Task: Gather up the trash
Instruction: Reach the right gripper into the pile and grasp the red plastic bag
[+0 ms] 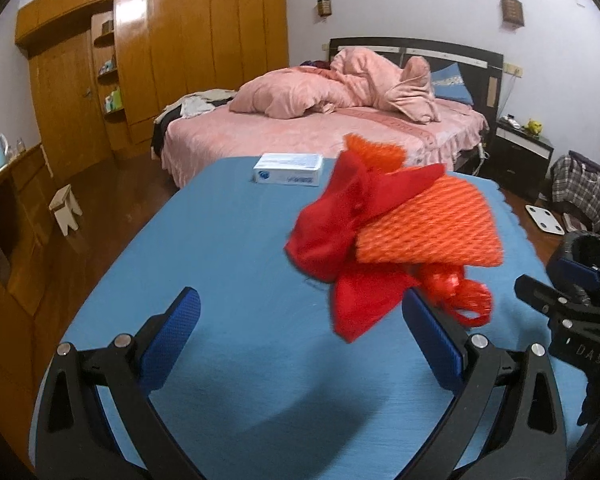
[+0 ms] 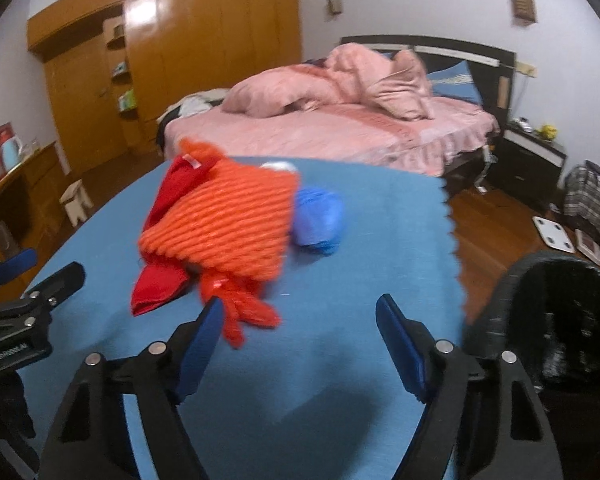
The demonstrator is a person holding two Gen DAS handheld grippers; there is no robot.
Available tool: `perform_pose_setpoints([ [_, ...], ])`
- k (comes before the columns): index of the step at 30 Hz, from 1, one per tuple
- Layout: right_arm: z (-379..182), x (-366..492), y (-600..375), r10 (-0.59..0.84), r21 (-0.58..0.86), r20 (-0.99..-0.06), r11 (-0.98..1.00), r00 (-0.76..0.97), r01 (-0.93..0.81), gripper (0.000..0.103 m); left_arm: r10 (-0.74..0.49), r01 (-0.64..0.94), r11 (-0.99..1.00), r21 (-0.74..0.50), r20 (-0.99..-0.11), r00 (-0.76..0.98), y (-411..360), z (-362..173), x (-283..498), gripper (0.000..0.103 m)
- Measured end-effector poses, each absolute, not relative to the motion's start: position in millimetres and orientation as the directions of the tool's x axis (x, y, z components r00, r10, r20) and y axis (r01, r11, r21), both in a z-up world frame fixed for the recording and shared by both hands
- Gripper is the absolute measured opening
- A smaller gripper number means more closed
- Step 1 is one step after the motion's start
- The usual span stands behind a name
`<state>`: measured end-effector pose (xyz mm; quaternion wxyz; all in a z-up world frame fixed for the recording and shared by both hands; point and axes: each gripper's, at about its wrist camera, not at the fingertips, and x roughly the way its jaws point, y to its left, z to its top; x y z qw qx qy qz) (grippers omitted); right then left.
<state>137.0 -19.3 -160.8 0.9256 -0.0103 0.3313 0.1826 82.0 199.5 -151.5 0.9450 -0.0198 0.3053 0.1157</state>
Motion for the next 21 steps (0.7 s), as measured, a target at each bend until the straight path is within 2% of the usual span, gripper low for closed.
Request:
perform_pose_setpoints([
  [5,-173.3,149.9,6.6,0.348,0.090,-0.643,0.919,0.682,-0.383,0.072,0.218,-0.253,0.967,0.026,-0.598,0.771,214.3,-162.1,85.2,0.098],
  [8,-184.1,159.1,18.0,0.352,0.089,-0.670,0.912,0.654,-0.400,0.063,0.217,-0.255,0.967,0.025,-0.612,0.761,218.2,-168.3,87.3,0.098],
  [11,-196.6,165.4,25.0,0.362,0.102,-0.712,0.901,0.602,-0.421,0.044,0.205,-0.248,0.969,0.019,-0.624,0.754,218.1,-173.2,90.5,0.098],
  [13,-200.4,167.8,23.6,0.386,0.133,-0.727,0.890,0.568,-0.436,0.027,0.194,-0.240,0.971,0.012,-0.628,0.753,216.3,-175.6,93.4,0.098],
  [15,-200.0,166.7,20.4,0.402,0.151,-0.721,0.886,0.564,-0.439,0.021,0.177,-0.229,0.973,0.000,-0.633,0.753,213.2,-176.5,97.7,0.097],
  [19,-194.5,160.9,12.2,0.395,0.138,-0.712,0.889,0.580,-0.436,0.018,0.138,-0.192,0.981,-0.014,-0.646,0.751,202.6,-180.9,110.0,0.093],
  [21,-192.5,158.0,4.7,0.384,0.131,-0.711,0.896,0.590,-0.425,0.018,0.115,-0.168,0.986,-0.017,-0.661,0.742,196.6,-185.4,118.1,0.080],
])
